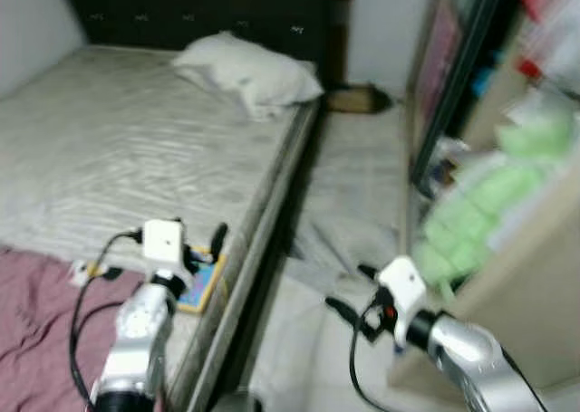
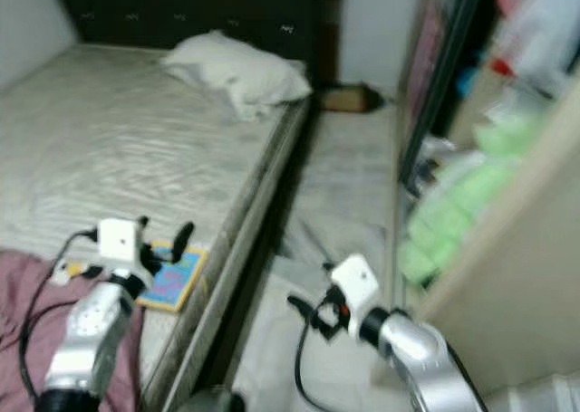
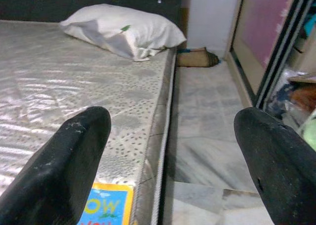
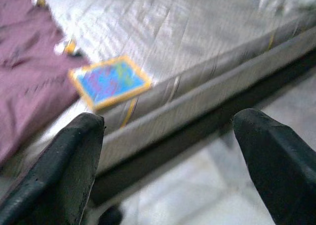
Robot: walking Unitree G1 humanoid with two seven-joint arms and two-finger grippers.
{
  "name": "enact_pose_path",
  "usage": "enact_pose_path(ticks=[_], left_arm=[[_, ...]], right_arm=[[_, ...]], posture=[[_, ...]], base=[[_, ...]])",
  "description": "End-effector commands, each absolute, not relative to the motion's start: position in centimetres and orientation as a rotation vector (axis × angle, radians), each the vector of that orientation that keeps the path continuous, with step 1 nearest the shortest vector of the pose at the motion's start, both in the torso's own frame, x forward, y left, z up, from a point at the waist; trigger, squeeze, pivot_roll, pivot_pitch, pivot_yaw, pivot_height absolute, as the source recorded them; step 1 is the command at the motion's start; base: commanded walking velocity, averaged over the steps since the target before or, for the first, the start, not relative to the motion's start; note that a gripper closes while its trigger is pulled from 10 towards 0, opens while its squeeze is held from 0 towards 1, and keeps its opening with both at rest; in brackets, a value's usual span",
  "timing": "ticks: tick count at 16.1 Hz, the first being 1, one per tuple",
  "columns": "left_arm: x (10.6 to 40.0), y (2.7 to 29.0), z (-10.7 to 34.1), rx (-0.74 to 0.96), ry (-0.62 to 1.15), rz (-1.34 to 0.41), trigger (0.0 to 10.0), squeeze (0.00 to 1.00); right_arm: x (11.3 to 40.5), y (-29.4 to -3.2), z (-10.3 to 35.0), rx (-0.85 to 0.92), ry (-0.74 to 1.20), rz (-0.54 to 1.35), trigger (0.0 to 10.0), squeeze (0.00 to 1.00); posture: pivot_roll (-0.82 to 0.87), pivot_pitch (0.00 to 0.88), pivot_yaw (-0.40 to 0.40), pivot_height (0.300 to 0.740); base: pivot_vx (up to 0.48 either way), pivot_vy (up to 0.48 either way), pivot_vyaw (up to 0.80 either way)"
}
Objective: Clean up the room
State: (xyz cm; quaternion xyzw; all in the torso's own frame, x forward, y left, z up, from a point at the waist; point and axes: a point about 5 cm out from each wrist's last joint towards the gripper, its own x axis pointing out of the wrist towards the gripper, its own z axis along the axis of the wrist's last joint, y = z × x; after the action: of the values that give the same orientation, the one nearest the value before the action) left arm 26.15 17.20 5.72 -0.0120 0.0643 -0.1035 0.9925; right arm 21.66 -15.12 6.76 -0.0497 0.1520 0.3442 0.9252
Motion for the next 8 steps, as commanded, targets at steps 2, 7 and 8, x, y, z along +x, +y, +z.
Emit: enact_pose_path(ticks=[2,7,8], left_arm=[[26.5,17.9,6.1,-0.004,0.121,-0.196,10.0,0.0],[26.4,18.3,6.0,0.019,0.133,-0.17,10.0,0.0],[26.3,18.6,5.7,0.039,0.143,-0.153,10.0,0.0]], right_arm=[[23.9,-14.1,9.4,-0.093,0.157,0.638,10.0,0.0],[25.6,-13.8,10.9,-0.03,0.044,0.454,10.0,0.0],[25.9,-13.7,10.9,-0.018,0.036,0.417,10.0,0.0]], posture=[[-0.08,0.0,0.027,0.74],[-0.07,0.0,0.025,0.74],[-0.06,0.0,0.025,0.74]], base=[[0.0,0.0,0.8],[0.0,0.0,0.8],[0.0,0.0,0.8]])
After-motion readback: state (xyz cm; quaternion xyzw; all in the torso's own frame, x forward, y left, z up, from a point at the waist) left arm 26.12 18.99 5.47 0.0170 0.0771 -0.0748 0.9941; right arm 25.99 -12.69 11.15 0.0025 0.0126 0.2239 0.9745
